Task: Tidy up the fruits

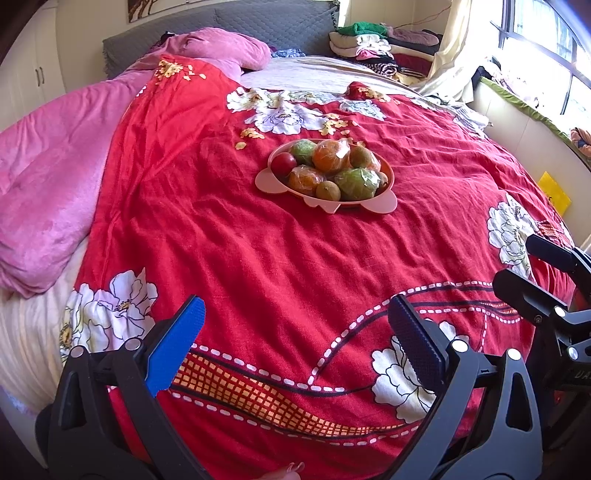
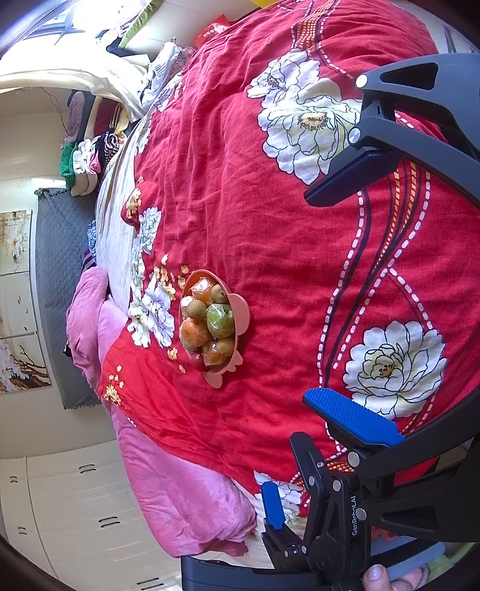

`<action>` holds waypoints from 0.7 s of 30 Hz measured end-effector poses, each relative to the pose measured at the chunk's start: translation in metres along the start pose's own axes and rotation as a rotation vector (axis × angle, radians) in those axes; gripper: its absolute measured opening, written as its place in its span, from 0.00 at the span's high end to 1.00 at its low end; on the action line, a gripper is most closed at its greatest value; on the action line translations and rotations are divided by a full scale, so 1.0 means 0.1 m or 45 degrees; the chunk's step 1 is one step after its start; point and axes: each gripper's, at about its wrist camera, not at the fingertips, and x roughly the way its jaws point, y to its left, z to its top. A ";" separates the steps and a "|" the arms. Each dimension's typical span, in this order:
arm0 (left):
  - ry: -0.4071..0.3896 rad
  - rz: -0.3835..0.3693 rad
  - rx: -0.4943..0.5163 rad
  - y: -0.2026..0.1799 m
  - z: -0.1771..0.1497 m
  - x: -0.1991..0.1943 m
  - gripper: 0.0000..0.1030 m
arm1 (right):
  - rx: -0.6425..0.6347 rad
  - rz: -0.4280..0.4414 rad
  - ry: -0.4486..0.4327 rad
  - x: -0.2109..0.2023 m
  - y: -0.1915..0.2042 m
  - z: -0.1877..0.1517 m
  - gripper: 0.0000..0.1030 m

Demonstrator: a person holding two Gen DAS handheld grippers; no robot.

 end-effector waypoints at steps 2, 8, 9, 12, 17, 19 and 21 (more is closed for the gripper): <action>-0.001 -0.003 0.004 0.00 0.00 0.00 0.09 | 0.000 0.000 0.001 0.00 0.00 0.00 0.05; -0.007 0.000 0.014 0.00 0.00 0.00 0.09 | 0.006 -0.003 0.004 0.03 -0.01 -0.01 0.05; -0.008 -0.002 0.016 0.00 0.00 0.00 0.09 | 0.006 -0.001 0.005 0.03 -0.01 -0.01 0.05; -0.007 -0.001 0.027 -0.01 0.00 0.00 0.09 | 0.012 -0.008 0.008 0.05 -0.02 0.00 0.05; 0.025 -0.019 0.008 0.04 0.04 0.03 0.09 | 0.029 -0.028 0.008 0.07 -0.07 0.00 0.05; 0.016 -0.035 -0.032 0.09 0.07 0.03 0.09 | 0.035 -0.042 0.009 0.09 -0.09 0.00 0.05; -0.026 -0.038 -0.077 0.21 0.12 -0.01 0.09 | 0.037 -0.047 0.010 0.11 -0.11 0.02 0.05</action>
